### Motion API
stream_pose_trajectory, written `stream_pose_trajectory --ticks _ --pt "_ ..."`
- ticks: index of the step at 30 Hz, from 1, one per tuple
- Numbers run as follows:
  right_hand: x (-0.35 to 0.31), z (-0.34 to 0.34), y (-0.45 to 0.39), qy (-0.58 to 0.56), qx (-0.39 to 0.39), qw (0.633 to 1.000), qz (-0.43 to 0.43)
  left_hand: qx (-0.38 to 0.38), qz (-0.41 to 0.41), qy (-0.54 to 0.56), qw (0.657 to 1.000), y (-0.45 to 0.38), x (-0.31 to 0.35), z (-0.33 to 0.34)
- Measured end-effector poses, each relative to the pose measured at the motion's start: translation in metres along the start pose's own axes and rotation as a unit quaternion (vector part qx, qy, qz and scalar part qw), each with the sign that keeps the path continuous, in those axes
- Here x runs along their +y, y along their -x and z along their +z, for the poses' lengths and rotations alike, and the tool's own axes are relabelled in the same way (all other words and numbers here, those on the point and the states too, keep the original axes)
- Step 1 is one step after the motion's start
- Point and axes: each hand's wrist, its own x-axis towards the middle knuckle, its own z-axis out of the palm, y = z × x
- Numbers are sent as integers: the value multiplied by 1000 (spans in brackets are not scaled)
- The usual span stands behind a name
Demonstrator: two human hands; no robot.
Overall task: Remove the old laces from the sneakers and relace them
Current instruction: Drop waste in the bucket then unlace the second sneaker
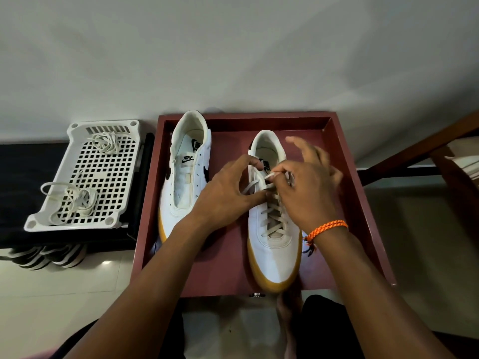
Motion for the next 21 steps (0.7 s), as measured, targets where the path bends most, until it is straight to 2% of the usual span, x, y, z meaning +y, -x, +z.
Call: stream_pose_trajectory --ticks 4,9,14,18,21 --pt "3 -6 -2 -34 36 999 20 -5 -12 2 1000 0 2 -1" --pt "-6 6 5 8 -57 998 -15 -3 -16 22 1000 1 3 -2" --pt "-6 6 4 23 -23 999 -29 -3 -30 27 999 2 5 -3" --pt "5 -5 -3 -18 44 999 22 -9 -42 22 999 2 8 -4" --pt "6 -5 -2 -14 10 1000 7 -5 -46 31 998 3 10 -5"
